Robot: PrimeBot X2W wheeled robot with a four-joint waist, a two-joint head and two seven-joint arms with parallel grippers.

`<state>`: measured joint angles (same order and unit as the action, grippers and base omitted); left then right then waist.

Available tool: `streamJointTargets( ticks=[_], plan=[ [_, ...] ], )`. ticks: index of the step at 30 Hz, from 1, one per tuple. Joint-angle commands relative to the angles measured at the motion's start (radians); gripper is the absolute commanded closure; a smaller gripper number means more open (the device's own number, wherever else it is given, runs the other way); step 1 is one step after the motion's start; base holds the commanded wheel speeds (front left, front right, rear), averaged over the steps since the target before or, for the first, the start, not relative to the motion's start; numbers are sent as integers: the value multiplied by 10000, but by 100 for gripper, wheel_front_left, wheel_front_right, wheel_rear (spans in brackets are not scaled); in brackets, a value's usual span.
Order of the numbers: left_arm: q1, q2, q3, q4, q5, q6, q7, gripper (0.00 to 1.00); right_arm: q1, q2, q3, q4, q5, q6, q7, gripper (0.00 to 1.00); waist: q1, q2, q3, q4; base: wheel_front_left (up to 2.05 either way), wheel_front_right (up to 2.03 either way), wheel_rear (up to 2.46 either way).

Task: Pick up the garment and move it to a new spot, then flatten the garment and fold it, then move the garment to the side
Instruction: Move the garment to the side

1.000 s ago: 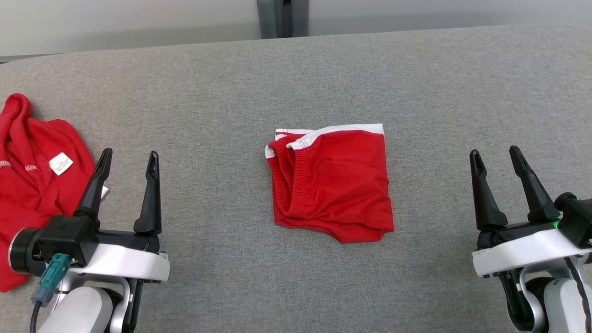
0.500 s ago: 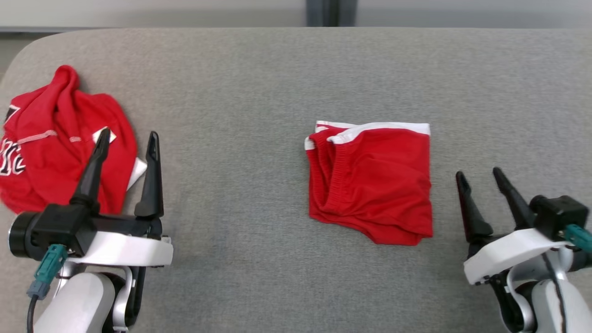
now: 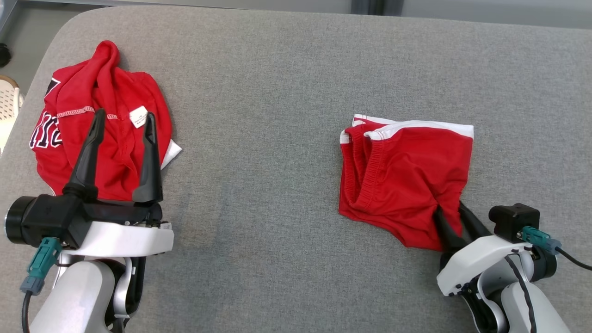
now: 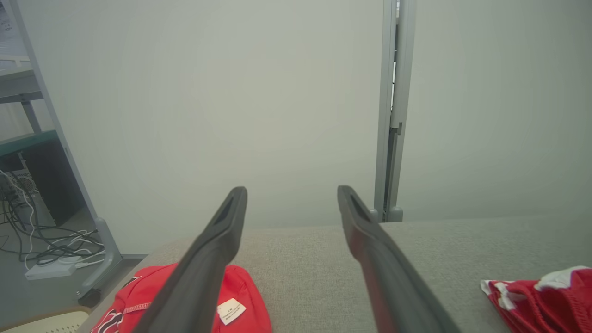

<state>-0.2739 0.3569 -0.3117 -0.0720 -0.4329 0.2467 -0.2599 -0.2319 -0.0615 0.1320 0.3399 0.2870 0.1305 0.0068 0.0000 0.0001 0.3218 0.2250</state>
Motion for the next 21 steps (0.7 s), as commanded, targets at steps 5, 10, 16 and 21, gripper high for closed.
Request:
streamJointTargets(
  ticks=[5, 10, 16, 21],
  plan=[
    [95, -208, 415, 73, 314, -295, -31, 0, -67, 9, 113, 286, 108, 3, -116, 100, 0, -1, -20, -169, 0, 0, 0],
    [169, -353, 629, 67, 460, -461, -30, 0, -196, -112, 65, 200, 41, 0, -261, 100, 0, -1, 32, -452, 0, 0, 0],
    [-31, -374, 896, 24, 654, -741, -30, 0, -475, -438, 29, 136, -106, 0, -372, 100, 0, -1, 244, -1108, 0, 0, 0],
    [-308, -321, 1113, -37, 828, -920, -31, 0, -814, -847, -33, 190, -292, 2, -524, 100, 0, -1, 455, -1891, 0, 0, 0]
  ],
)
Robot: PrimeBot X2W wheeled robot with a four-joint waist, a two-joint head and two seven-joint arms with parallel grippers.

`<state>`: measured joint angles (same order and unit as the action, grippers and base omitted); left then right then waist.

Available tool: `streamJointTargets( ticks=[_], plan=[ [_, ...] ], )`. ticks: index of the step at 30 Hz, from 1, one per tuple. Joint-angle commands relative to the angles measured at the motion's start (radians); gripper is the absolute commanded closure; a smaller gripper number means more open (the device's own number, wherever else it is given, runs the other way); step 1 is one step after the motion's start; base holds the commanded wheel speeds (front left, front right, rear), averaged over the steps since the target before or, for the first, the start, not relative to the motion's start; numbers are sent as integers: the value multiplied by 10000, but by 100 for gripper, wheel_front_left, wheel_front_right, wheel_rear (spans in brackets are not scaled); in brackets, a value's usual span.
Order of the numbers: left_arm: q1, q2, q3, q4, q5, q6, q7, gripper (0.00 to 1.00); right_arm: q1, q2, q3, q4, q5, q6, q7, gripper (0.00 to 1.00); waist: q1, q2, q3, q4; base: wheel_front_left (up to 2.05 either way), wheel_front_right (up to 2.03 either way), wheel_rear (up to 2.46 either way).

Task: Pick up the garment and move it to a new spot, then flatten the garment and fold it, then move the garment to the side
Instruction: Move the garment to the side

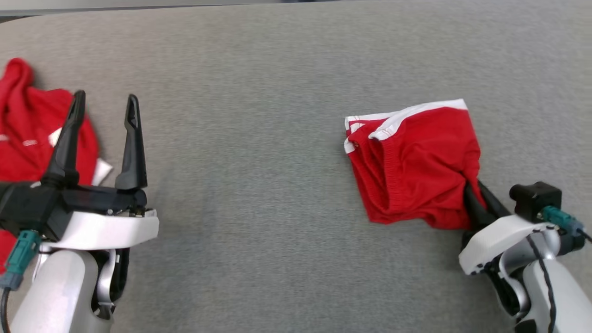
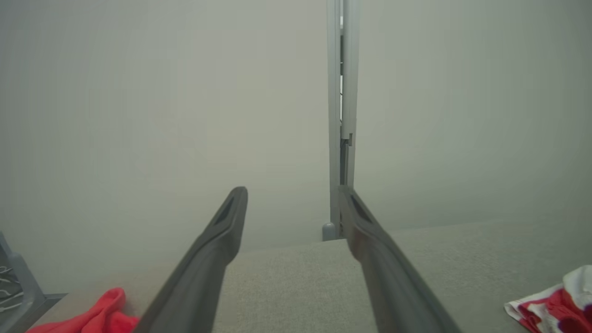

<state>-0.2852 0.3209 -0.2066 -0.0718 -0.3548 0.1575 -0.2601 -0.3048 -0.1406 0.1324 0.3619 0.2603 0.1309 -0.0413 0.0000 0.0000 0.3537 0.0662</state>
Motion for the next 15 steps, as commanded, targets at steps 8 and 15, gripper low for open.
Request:
streamJointTargets(
  ticks=[8, 15],
  plan=[
    [-605, 345, -73, -98, 269, -323, 85, 0, -1244, -1044, -220, 766, -471, -2, -497, 100, 0, 0, 619, -1677, 0, 0, 0],
    [-996, 598, -479, -478, 575, -494, 563, 0, -2381, -1944, -578, 1983, -1044, -2, -1113, 100, 0, 0, 1097, -2725, 0, 0, 0]
  ],
)
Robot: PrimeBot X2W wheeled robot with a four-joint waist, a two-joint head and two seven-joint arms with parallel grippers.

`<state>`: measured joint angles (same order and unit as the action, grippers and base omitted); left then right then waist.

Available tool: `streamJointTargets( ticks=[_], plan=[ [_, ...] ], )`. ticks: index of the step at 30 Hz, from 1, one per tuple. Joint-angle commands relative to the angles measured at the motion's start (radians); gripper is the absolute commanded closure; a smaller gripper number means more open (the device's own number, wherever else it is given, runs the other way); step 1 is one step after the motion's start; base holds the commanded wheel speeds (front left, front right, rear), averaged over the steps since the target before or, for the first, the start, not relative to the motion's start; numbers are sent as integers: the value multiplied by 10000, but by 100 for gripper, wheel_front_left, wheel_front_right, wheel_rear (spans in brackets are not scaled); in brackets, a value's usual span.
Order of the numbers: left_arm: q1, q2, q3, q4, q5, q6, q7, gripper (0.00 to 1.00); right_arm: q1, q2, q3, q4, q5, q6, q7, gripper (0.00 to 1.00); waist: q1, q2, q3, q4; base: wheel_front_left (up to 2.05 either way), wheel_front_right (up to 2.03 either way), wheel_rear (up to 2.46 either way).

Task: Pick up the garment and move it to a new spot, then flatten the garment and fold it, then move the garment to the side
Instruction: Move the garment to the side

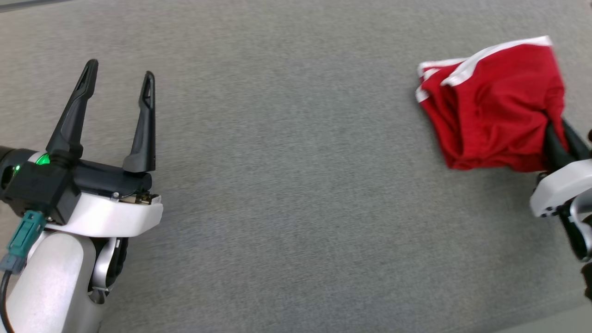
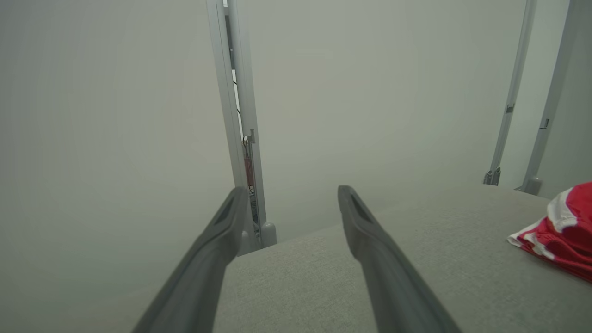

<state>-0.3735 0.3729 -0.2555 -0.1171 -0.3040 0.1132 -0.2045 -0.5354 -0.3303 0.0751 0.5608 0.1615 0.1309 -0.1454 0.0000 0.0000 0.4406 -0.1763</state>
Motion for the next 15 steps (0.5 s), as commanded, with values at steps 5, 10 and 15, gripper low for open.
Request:
streamJointTargets(
  ticks=[5, 10, 15],
  plan=[
    [-391, 217, -157, -291, 218, -139, 284, 0, -697, -458, -148, 684, -397, -2, -383, 100, 0, 0, 472, -696, 0, 0, 0],
    [-672, 323, -265, -442, 262, -206, 482, 0, -1275, -590, -163, 1380, -771, -2, -790, 100, 0, 0, 643, -910, 0, 0, 0],
    [-755, 309, -372, -486, 308, -201, 530, 0, -1800, -430, -391, 2016, -923, -2, -1088, 0, 0, 0, 711, -979, 0, 0, 0]
  ],
)
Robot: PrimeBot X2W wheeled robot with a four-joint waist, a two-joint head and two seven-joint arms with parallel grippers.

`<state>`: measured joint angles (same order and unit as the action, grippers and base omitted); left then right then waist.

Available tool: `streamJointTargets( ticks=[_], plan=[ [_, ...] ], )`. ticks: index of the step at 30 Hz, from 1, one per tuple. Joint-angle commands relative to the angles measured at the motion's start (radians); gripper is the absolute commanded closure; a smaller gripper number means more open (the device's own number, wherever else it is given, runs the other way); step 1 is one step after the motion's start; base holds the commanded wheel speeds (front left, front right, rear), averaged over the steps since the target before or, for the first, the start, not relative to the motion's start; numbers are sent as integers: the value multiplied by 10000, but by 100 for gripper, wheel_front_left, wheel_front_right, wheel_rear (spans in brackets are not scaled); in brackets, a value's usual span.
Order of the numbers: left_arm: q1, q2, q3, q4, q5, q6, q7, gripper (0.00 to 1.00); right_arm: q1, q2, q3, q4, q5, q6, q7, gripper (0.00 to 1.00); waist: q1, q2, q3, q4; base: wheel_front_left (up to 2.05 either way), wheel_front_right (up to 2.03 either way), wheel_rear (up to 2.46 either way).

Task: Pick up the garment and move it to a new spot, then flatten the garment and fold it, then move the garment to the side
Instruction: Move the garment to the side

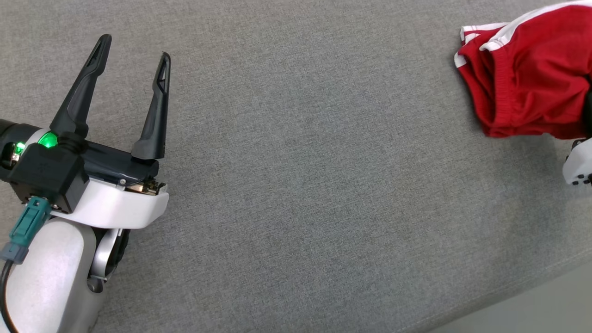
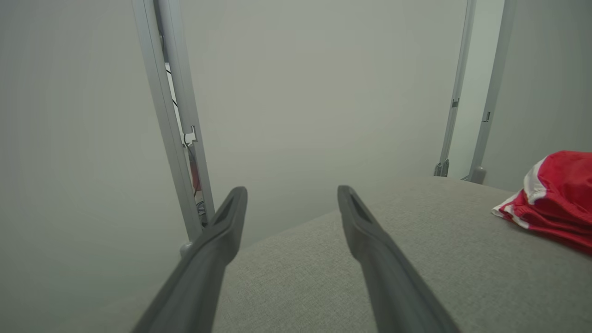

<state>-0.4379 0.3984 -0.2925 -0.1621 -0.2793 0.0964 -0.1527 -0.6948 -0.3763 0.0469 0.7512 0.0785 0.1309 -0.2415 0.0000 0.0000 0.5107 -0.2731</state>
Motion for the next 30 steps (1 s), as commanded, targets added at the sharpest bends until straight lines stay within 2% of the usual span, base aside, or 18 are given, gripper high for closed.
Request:
streamJointTargets(
  ticks=[1, 8, 14, 23, 30],
  plan=[
    [-123, 46, -23, -23, 56, -38, 1, 0, -263, 85, -241, 224, -81, -2, -187, 0, 0, 0, 10, -11, 0, 0, 0],
    [9, -1, -36, 175, -101, -19, -136, 0, -287, 347, -1003, 337, -49, -2, -269, 0, 0, 0, -172, 115, 0, 0, 0],
    [420, 16, 193, 397, -266, 216, -325, 0, 314, 1367, -1632, -1740, 735, -2, -267, 0, 0, 0, -629, 285, 0, 0, 0],
    [1037, -209, 543, 597, -658, 556, -665, 0, 1851, 2703, -1391, -4926, 987, -2, -248, 0, 0, 0, -1401, 1201, 0, 0, 0],
    [1680, -472, 721, 884, -917, 737, -859, 0, 2946, 3177, -604, -5928, 986, 0, -230, 0, 0, 0, -1968, 2021, 0, 0, 0]
  ],
)
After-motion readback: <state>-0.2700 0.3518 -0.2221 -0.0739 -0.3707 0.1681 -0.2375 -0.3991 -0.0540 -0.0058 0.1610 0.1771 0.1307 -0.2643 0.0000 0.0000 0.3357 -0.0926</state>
